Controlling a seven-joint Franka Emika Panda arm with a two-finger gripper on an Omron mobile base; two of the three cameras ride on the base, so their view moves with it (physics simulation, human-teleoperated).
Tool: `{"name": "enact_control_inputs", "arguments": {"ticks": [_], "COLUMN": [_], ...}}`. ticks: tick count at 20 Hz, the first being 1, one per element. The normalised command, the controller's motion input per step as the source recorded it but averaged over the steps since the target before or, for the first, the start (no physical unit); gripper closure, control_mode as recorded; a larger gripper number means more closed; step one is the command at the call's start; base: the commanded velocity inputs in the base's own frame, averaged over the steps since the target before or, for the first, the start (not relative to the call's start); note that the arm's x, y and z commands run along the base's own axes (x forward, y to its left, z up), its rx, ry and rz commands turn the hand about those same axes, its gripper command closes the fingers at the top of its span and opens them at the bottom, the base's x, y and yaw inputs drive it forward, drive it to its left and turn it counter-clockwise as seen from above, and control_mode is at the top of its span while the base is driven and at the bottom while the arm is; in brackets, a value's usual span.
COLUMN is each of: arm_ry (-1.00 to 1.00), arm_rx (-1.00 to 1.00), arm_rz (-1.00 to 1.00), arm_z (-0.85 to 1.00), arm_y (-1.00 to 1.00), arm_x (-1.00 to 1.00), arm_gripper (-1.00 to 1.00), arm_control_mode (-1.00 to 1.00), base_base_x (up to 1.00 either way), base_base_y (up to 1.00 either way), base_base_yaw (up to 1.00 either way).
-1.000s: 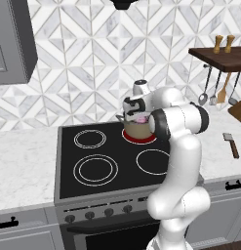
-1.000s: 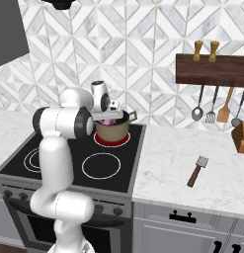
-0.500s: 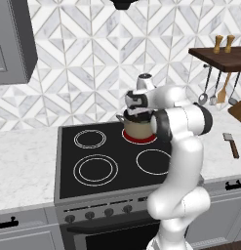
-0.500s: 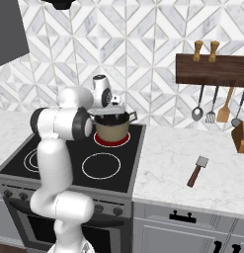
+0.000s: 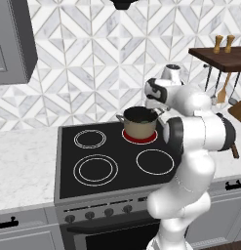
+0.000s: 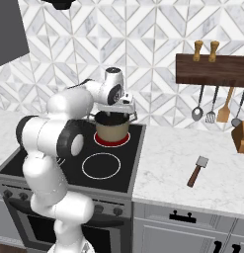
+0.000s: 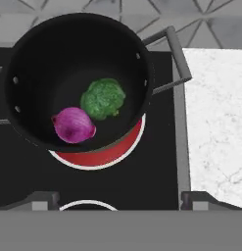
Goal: Put the broccoli and onion in the pot. Retrieve the spatula and lightly stir the vegetables in the pot.
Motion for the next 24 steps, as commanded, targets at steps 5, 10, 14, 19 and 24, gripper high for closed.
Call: {"name": "enact_control_inputs", "arguments": {"ticks": [5,10,14,19,24], "arm_ry": [0.02,-0.02,0.00,0.00,0.03], "arm_rx": [-0.07,-0.03,-0.02,0.00,0.01], "arm_rz": [-0.01,0.01,0.02,-0.04,-0.12], "arm_z": [-0.18,-0.33,-0.15,-0.07,0.00], "arm_y": [-0.55,-0.79,-0.89,-1.00,-0.95], "arm_x": [-0.96,-0.44,0.00,-0.14,-0.54], "arm_gripper": [-1.00,-1.00,-1.00,-1.00,-1.00], "arm_control_mode": [-1.00,-1.00,-1.00,-1.00,-1.00], "base_base_x": [0.00,0.00,0.00,0.00,0.00], "base_base_y": [0.00,0.00,0.00,0.00,0.00], "base_base_yaw": [0.00,0.00,0.00,0.00,0.00]}}
